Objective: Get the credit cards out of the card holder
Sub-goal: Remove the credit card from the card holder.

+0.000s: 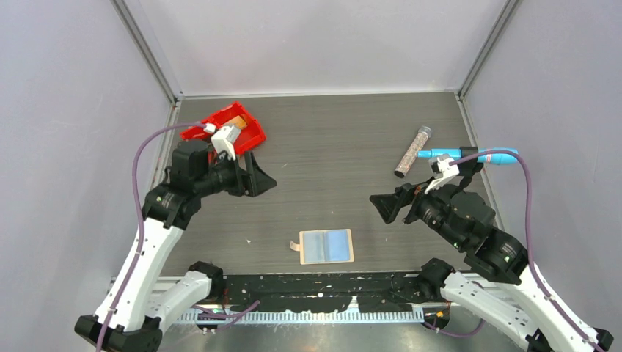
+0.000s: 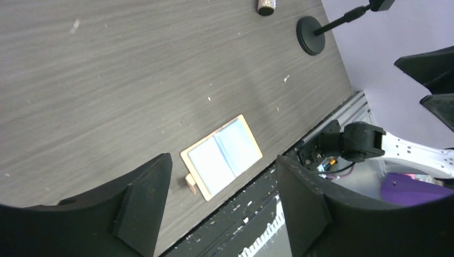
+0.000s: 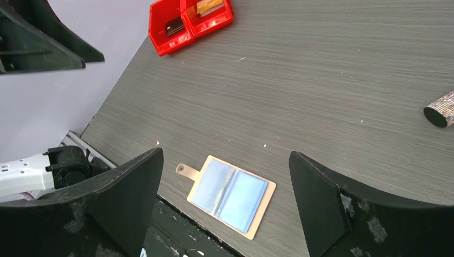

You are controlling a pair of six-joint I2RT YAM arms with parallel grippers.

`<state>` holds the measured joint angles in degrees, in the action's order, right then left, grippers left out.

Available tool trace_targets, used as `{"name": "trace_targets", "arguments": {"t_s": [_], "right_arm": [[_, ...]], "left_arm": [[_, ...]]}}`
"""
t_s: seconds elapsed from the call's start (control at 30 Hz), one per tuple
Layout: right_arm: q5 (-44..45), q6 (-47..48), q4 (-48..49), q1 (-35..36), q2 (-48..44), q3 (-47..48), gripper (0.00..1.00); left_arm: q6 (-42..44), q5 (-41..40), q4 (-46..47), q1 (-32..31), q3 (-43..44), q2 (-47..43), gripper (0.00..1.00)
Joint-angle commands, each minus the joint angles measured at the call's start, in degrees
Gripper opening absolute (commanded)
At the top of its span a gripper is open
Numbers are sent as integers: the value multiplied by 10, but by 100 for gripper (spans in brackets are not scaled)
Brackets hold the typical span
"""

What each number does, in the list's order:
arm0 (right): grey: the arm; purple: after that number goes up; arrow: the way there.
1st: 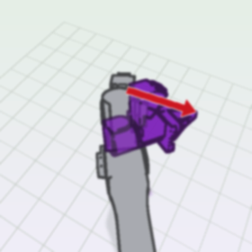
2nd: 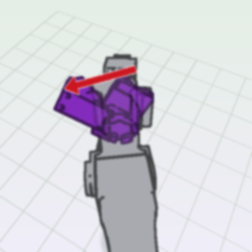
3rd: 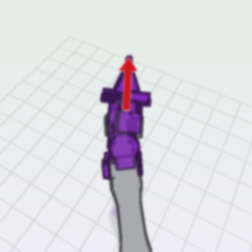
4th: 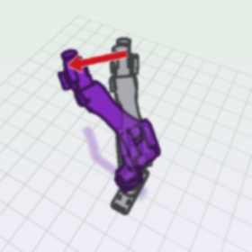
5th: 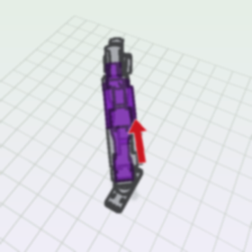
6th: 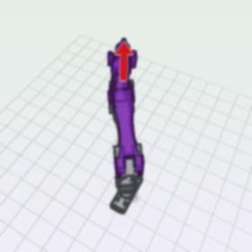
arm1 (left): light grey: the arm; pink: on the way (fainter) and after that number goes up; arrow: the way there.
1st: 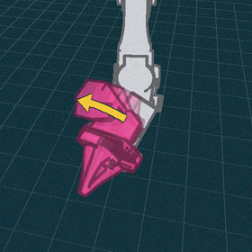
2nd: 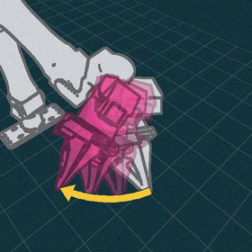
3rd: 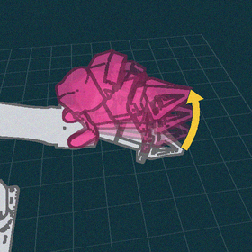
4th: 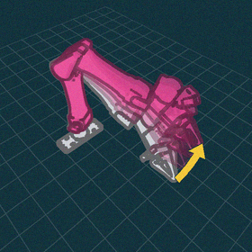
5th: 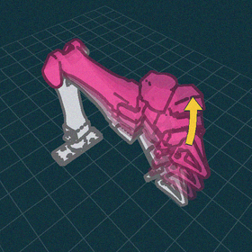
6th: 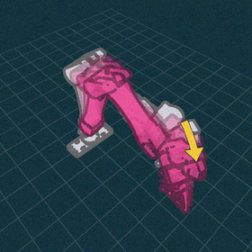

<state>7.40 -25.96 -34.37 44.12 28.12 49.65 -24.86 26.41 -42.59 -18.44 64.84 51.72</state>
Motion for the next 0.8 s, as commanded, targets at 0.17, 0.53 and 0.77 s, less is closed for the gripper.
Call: {"name": "trace_targets", "arguments": {"t_s": [0.17,0.53,0.77], "right_arm": [[33,-64,-7,-2,-21,-53,97],[126,-255,65,135,90,-154,80],[247,-332,75,312,353,-51,83]], "left_arm": [[-25,27,81,-5,-150,-80,81],[31,-187,-64,-4,-142,-141,82],[33,-273,-87,-5,-146,-220,85]]}}
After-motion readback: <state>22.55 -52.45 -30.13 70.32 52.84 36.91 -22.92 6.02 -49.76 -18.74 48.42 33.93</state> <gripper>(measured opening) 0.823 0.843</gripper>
